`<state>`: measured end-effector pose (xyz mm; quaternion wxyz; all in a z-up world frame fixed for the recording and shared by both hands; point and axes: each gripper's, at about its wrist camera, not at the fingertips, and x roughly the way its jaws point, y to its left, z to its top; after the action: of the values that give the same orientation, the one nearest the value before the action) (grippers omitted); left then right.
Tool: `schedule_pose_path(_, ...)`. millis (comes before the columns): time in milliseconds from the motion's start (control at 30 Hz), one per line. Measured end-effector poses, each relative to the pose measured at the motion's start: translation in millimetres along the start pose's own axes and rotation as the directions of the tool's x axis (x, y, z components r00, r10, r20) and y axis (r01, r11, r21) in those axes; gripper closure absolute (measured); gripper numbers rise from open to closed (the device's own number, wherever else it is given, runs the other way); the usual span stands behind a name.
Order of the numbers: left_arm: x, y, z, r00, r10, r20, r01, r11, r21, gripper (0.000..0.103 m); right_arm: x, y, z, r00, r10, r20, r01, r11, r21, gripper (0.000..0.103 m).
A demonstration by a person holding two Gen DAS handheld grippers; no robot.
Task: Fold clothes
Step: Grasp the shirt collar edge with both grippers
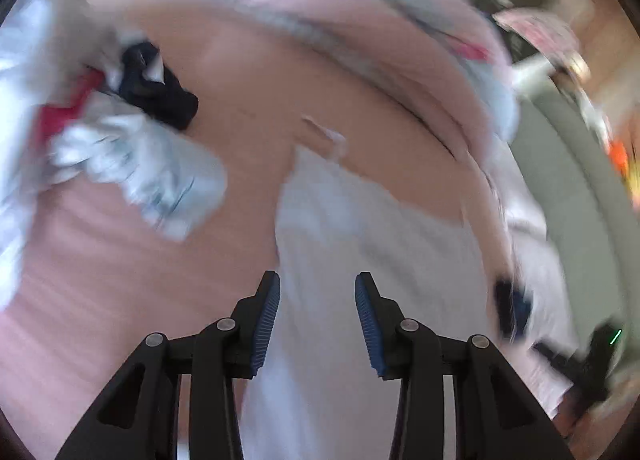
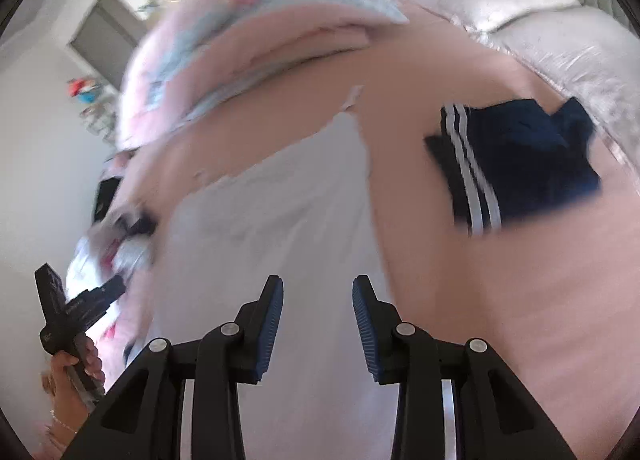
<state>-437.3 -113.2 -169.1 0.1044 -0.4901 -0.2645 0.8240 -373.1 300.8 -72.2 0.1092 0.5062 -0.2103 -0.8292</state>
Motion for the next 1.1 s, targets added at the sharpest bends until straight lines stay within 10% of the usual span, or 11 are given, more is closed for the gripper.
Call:
schedule_pose_path(233, 83, 36, 57, 0.984, -0.059, -0.169, 0.024, 0.979, -0.202, 0.067, 90, -28, 76, 0.983, -0.05, -0.176, 0.067, 0.993, 0.093, 0.067)
schedule_pose_path(433, 117, 45, 71, 0.929, -0.257, -0.268, 0.129, 0.9, -0.416, 0.067, 123, -50, 96, 0.961, 0.022, -0.276, 0.054, 0.963, 0.263, 0.067)
schedule_pose_path(700, 145, 25, 94, 0.915, -0.238, -0.327, 0.1, 0.916, -0.388, 0.068, 178, -46, 146, 0.94, 0.037, -0.34, 0.065, 0.957, 0.284, 0.056)
schedule_pose_path(767, 150, 21, 99, 0.917, -0.213, -0.338, 0.08, 0.927, -0.366, 0.076, 183, -40, 156, 0.942, 0.024, -0.335, 0.067, 0.964, 0.259, 0.051)
schedule_pose_path(800, 151, 16, 100, 0.92, -0.158, -0.358, 0.041, 0.949, -0.312, 0.098, 182, -37, 160, 0.944, 0.008, -0.33, 0.077, 0.967, 0.243, 0.051)
schedule_pose_path(933, 140, -20, 102, 0.929, 0.028, -0.368, -0.047, 0.998, -0.043, 0.098, 192, -18, 174, 0.943, -0.007, -0.332, 0.06, 0.987, 0.15, 0.066)
schedule_pose_path(1100, 99, -55, 111, 0.972, 0.116, -0.203, -0.081, 0.982, 0.172, 0.098, 207, -5, 175, 0.937, -0.051, -0.346, 0.06, 0.998, 0.014, 0.097)
